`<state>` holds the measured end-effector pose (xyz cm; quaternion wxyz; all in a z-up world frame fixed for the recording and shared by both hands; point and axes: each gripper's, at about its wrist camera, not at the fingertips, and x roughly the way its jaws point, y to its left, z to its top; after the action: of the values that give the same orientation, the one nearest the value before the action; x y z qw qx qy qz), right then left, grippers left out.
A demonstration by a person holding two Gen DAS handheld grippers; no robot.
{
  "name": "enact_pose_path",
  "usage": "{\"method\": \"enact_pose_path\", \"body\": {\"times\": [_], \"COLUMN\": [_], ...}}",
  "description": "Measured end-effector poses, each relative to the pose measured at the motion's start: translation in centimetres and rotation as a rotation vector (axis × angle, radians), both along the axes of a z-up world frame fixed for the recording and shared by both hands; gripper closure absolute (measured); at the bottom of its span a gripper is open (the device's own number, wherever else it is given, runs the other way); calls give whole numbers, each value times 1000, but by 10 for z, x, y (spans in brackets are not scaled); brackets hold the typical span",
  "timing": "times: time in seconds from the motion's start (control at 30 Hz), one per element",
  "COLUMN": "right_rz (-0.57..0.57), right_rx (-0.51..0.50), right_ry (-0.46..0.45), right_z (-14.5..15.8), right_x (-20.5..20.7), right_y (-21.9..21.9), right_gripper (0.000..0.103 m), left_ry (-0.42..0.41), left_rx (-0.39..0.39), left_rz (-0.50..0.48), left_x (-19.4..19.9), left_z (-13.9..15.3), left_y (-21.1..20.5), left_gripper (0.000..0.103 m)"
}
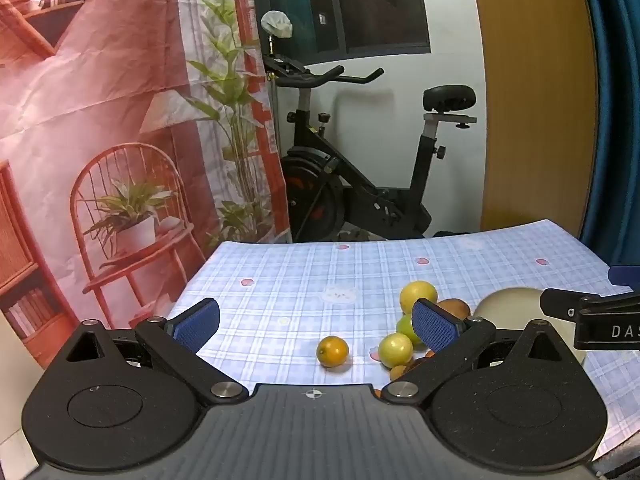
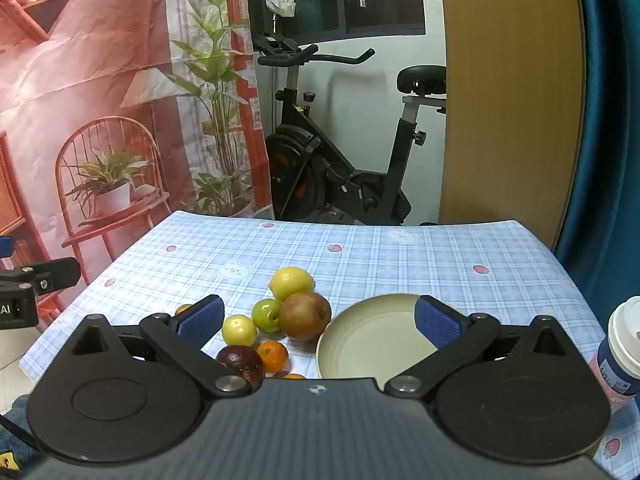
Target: Organize fruits
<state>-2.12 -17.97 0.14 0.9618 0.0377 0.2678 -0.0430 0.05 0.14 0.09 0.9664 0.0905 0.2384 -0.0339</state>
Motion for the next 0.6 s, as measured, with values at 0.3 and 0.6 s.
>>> {"method": "enact_pose_path", "body": {"times": [0.3, 0.6], "right_rz": [0, 0], "right_rx": [3, 3], "right_ry": [-5, -7], "right_z": [1, 2], "right_x": [-1, 0], "right_y": [-2, -2], "right_gripper": [0, 0], "left_ry": [-33, -38], "left_rx": [16, 18], "left_rz": [25, 46], "left_x": [-5, -5], "left_z": [1, 0], "left_y": [-1, -3], "left_gripper": [0, 0]}}
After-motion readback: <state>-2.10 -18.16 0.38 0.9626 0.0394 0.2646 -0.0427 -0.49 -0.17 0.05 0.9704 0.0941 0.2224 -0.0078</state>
